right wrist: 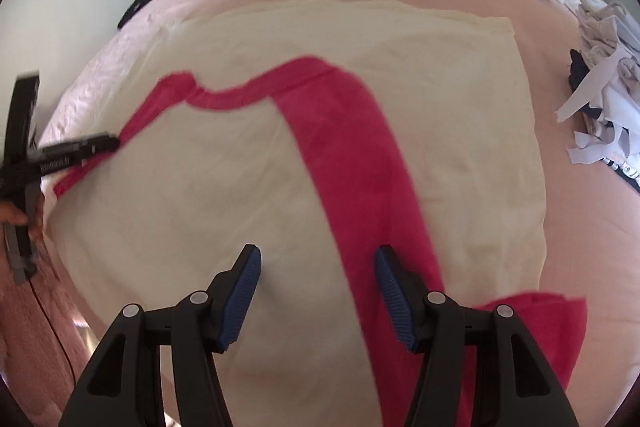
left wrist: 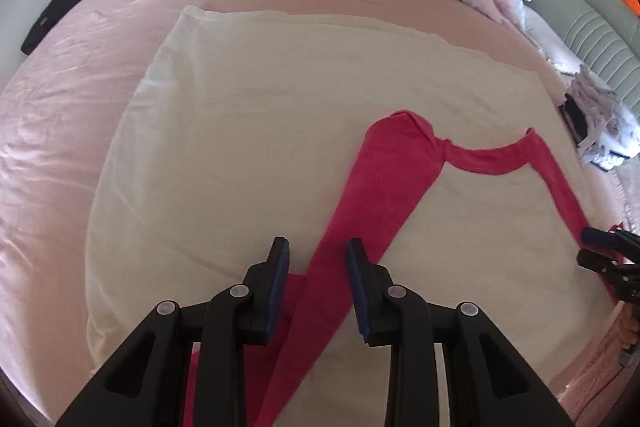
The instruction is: Fold clothes
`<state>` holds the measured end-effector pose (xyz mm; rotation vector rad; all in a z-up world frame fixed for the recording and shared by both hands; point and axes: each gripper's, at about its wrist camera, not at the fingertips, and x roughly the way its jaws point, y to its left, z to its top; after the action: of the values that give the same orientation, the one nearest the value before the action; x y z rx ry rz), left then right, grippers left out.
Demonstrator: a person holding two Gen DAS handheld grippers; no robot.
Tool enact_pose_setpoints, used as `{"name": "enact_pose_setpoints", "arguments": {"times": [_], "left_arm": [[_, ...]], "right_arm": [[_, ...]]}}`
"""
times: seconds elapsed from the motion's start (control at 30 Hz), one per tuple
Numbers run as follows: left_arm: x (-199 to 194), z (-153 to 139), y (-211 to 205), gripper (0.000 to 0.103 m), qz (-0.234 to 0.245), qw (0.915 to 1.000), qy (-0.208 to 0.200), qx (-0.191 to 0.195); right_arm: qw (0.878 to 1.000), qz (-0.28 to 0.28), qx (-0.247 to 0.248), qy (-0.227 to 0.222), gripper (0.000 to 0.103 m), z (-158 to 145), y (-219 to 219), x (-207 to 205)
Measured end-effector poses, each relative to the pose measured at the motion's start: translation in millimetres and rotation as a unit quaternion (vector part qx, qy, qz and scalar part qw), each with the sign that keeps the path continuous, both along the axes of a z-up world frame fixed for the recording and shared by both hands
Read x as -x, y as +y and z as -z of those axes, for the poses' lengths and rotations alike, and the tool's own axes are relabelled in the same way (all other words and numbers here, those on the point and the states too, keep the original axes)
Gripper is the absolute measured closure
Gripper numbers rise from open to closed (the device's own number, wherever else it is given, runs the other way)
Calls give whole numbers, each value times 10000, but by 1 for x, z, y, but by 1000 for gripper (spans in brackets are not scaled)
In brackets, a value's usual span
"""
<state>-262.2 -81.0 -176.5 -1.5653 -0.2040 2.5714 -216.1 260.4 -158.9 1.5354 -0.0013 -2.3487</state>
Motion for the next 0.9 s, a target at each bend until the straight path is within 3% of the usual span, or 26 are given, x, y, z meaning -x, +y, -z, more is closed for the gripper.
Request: {"name": "enact_pose_setpoints", "arguments": {"times": [0.1,0.17,0.3,0.37,0.43,0.53,0.6,0.7,0.8,0.9], "left_arm": [[11,-14,24,76,566,9974,404,-186],[25,-12,44,76,862,9951,465,-112],[56,12,61,74,675,9931,205,935],[65,16,60,73,651,9906,195,1186],[70,7,48,73,585,9933,223,975],[76,-20,0,72,61,9980,527,346],[92,-28,-43,53,-470,9971,595,108],[121,-26,-102,50,-1167,9913,611,-11],[150,-17,-133,50,-1270,9904,445,-301],[171,-7,-139,50,-1135,9917,280,-536]], "right_arm": [[9996,191,186,75,44,-5,6,18],[9999,145,53,69,44,-3,0,37],[9996,161,-214,17,44,12,-13,72],[9990,297,-321,127,44,15,-12,86],[9983,507,-262,145,44,12,-5,99],[9957,855,-28,363,44,-7,18,111],[9899,1273,-86,626,44,-21,41,120],[9805,1828,-290,659,39,-23,76,144],[9701,2311,-478,572,39,-20,109,170],[9635,2620,-464,308,39,-11,126,193]]}}
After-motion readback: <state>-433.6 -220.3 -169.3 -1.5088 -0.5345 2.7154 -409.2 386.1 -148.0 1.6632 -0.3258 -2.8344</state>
